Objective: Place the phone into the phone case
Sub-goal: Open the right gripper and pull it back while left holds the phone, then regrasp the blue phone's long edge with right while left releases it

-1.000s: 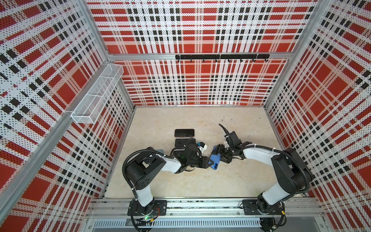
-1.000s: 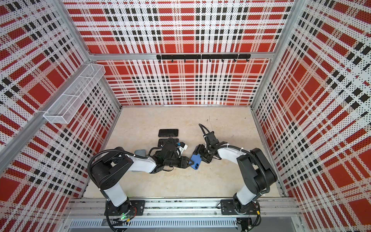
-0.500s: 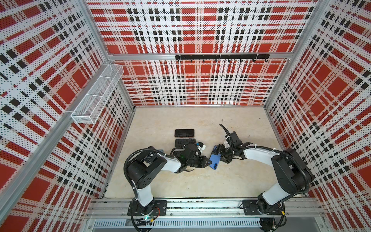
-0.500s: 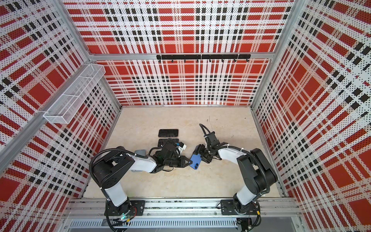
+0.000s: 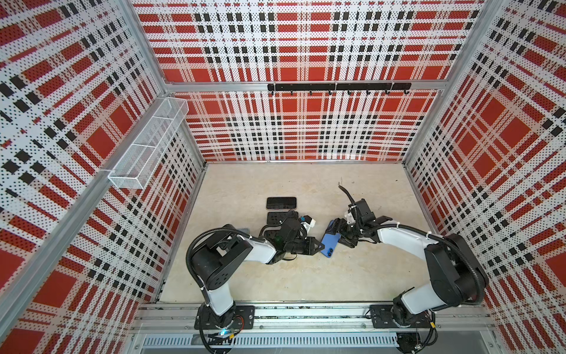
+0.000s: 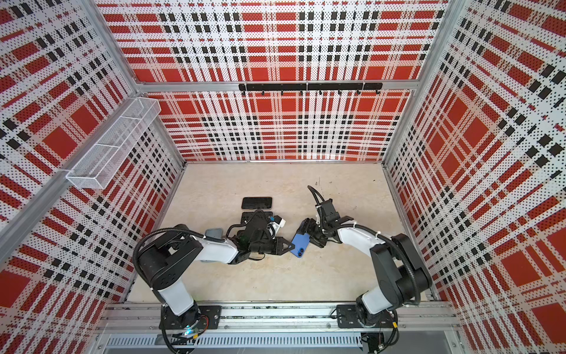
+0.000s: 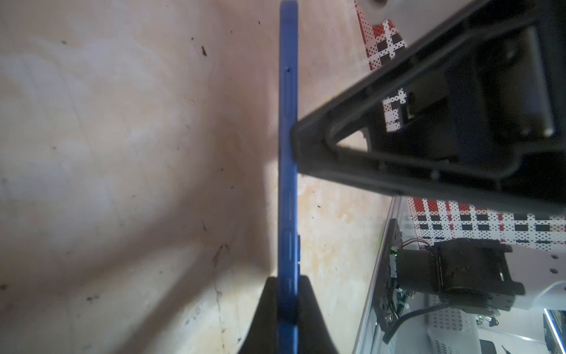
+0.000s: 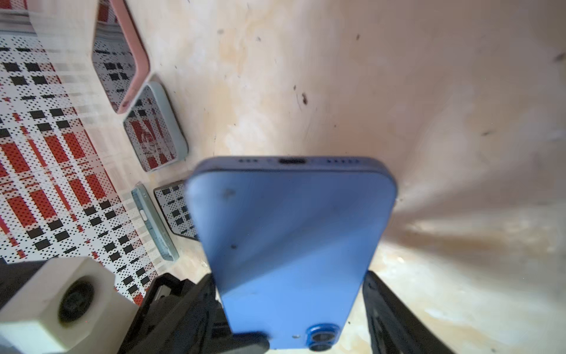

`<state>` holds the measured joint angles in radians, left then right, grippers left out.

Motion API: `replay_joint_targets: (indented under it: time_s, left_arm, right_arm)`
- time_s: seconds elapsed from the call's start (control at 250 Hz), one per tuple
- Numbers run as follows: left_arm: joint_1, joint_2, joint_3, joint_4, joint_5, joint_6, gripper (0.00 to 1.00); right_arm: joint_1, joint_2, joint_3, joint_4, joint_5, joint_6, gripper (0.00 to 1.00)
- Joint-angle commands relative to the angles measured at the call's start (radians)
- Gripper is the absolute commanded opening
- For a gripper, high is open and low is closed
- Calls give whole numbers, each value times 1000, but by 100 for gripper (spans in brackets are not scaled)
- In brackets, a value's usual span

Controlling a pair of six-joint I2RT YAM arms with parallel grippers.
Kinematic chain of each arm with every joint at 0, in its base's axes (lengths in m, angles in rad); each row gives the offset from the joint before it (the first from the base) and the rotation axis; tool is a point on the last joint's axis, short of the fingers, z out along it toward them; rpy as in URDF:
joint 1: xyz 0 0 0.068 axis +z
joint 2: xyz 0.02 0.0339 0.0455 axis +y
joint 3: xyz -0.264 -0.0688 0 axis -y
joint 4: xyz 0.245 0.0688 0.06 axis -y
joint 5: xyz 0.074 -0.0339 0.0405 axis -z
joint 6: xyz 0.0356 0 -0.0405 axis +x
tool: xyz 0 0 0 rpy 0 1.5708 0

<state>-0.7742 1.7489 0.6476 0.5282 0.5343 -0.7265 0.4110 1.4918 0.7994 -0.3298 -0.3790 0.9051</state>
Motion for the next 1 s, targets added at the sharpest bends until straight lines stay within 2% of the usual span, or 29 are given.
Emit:
replay_joint_targets:
  time_s: [0.0, 0.076, 0.24, 0.364, 0.572, 0.7, 0.792, 0.884, 0.996]
  left_arm:
    - [11, -50, 18, 3, 32, 39, 0]
    - [19, -74, 23, -29, 33, 52, 0]
    - [25, -145, 68, -178, 23, 84, 0]
    - [32, -235, 159, -422, 18, 150, 0]
    - [95, -337, 403, -998, 19, 337, 0]
    - [158, -449, 462, -1160, -113, 405, 0]
    - [191, -512, 489, -1233, -250, 479, 0]
    - [203, -557, 492, -1243, -366, 566, 0]
    - [190, -607, 459, -1201, -473, 728, 0]
  right_arm:
    - [-54, -71, 43, -68, 35, -101, 83]
    - [-91, -110, 53, -110, 28, -157, 86]
    - [-147, -215, 73, -128, -58, -307, 86]
    - [-151, -289, 104, -139, -158, -438, 85]
    - [-151, -340, 166, -250, -307, -632, 85]
    - [-153, -360, 200, -312, -254, -651, 85]
    - [-155, -369, 223, -327, -228, -603, 84]
    - [-156, -369, 250, -342, -212, -547, 83]
    - [-161, -363, 278, -353, -217, -486, 82]
